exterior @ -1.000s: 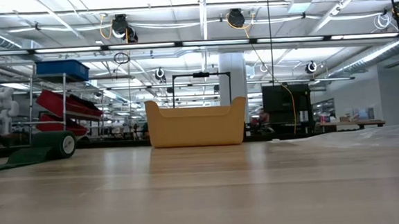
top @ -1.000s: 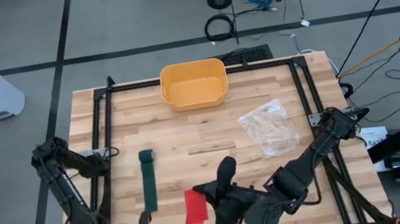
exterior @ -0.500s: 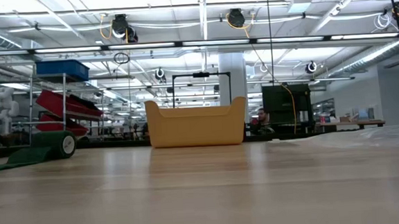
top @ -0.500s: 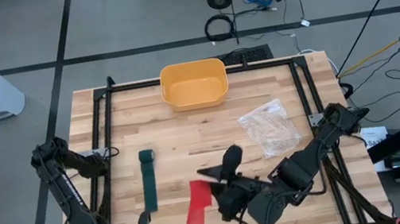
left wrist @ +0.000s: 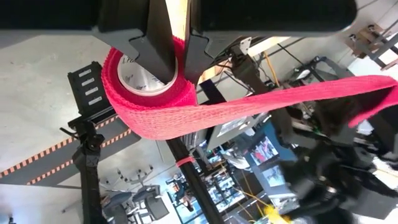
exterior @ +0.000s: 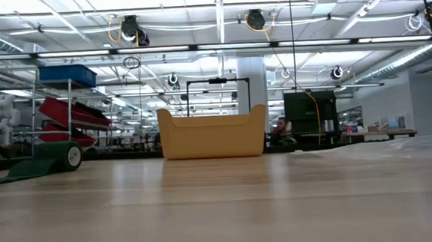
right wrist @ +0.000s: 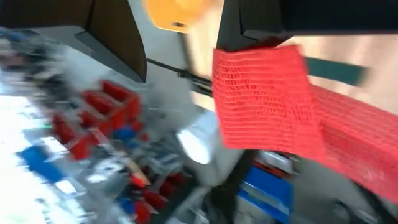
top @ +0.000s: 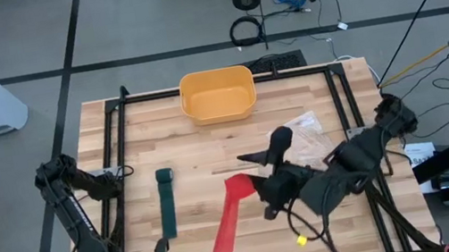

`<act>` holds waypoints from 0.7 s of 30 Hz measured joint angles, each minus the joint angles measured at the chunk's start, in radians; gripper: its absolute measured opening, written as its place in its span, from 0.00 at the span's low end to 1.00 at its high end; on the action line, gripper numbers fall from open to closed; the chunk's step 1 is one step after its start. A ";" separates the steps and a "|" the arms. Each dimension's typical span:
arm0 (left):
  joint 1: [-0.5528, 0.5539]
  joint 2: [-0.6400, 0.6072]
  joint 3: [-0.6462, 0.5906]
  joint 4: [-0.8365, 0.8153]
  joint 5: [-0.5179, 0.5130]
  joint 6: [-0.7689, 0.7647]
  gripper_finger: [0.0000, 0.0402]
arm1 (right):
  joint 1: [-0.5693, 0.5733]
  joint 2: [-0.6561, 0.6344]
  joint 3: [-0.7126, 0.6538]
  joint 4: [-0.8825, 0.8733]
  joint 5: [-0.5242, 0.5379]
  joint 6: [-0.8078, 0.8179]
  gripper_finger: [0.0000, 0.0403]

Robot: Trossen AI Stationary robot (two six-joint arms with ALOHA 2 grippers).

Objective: Roll bandage
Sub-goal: Roll the red bandage

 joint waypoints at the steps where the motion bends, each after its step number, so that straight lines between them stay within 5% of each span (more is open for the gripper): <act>1: 0.000 0.000 0.000 0.000 0.003 0.000 0.07 | -0.008 -0.011 0.000 -0.005 -0.058 0.034 0.43; 6: -0.002 0.000 0.000 0.002 0.020 0.000 0.07 | -0.048 -0.050 0.000 -0.014 -0.350 0.191 0.46; 21: -0.001 0.000 0.000 0.005 0.054 0.001 0.07 | -0.007 -0.032 0.000 -0.106 -0.393 0.227 0.62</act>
